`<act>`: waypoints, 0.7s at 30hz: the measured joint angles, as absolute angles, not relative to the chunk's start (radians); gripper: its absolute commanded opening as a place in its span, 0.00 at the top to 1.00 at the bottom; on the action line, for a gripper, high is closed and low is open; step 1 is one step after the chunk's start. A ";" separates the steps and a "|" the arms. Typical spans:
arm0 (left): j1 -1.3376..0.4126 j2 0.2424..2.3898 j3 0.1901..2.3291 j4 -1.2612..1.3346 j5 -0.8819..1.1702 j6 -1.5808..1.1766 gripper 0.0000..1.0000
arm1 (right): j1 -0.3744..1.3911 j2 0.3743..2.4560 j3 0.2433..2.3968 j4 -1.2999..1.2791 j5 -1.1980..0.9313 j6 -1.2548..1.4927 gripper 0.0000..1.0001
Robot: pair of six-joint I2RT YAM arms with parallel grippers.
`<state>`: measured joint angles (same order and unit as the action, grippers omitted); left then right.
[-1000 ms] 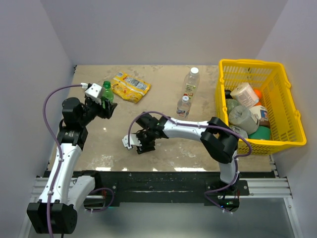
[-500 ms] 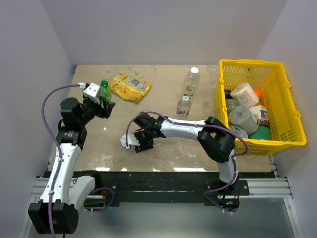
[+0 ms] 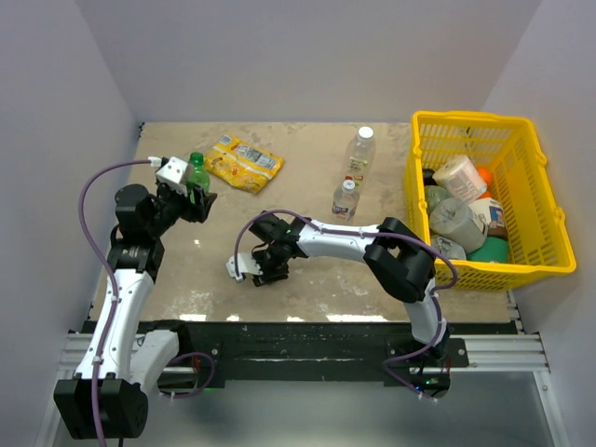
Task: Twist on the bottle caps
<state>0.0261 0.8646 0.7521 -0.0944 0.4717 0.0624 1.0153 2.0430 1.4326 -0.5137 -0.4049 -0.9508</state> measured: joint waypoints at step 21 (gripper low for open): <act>0.027 0.895 0.738 -0.104 0.588 0.181 1.00 | 0.958 1.800 1.421 -0.534 -0.429 -0.839 1.00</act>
